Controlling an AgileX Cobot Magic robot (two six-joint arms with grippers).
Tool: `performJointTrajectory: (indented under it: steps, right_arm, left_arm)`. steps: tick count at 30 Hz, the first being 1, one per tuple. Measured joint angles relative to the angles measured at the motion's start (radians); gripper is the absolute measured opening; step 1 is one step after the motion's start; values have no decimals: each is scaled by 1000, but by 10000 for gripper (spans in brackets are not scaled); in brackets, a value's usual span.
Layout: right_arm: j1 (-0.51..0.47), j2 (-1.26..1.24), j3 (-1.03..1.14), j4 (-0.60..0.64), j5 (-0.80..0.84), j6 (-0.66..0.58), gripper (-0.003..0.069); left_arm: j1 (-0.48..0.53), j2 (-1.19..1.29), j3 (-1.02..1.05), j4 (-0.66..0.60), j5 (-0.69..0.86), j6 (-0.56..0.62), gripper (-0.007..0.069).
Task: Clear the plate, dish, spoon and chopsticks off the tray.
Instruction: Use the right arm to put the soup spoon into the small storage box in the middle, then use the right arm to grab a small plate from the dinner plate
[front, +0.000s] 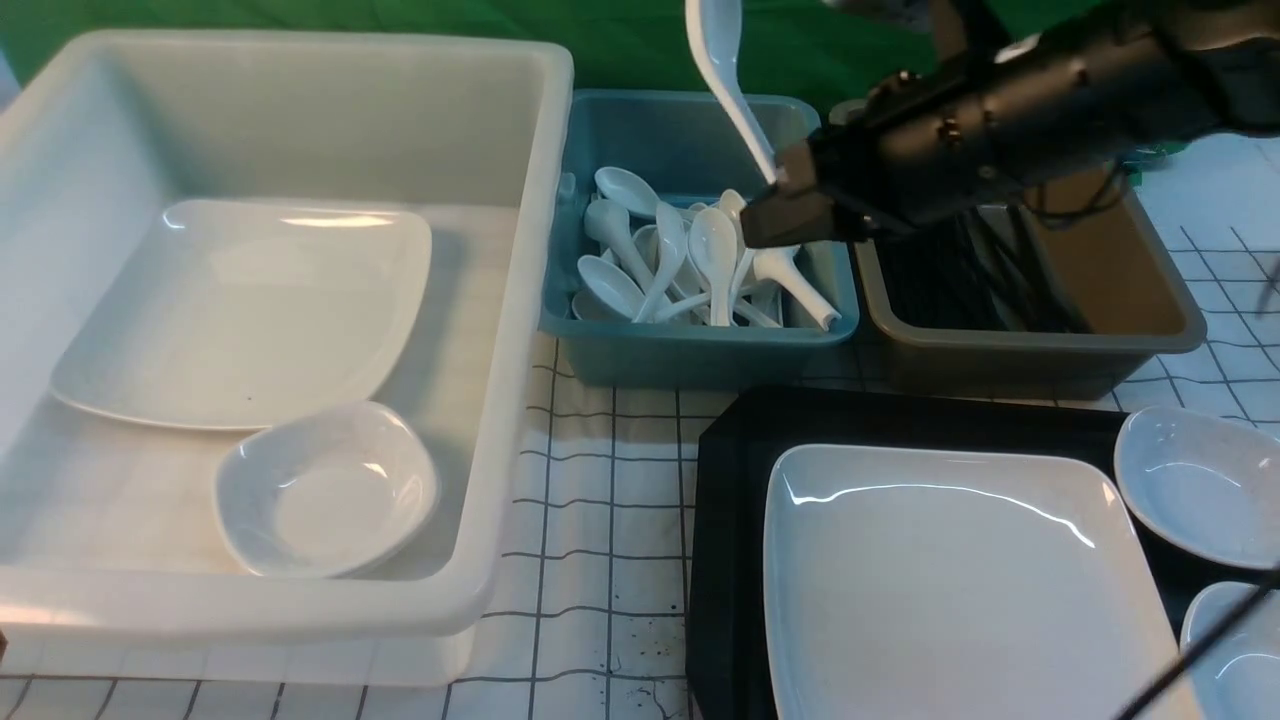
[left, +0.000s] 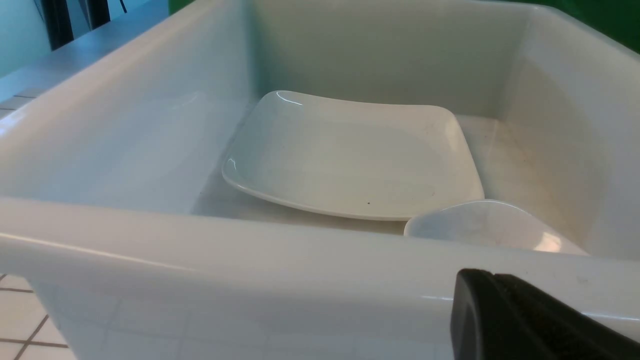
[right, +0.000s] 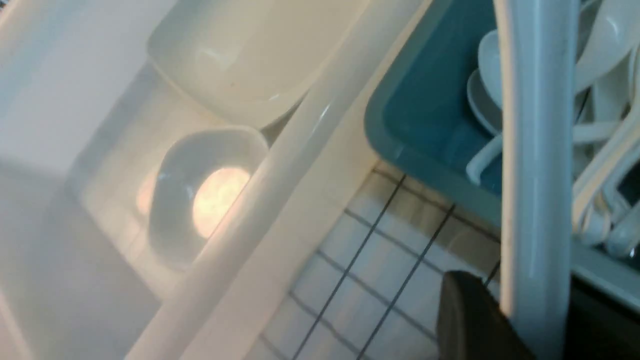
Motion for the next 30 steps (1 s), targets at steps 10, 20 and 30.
performJointTrajectory:
  steps: [10,20,30]
  right_arm:
    - [-14,321,-230,-176,-153,117,268]
    - [-17,273,-282,-185,-26,166,364]
    - [-17,32,-386,-253,414,105,30]
  left_arm:
    - [0,0,0,0,0,0,5]
    - [0,0,0,0,0,0,5]
    - [0,0,0,0,0,0,5]
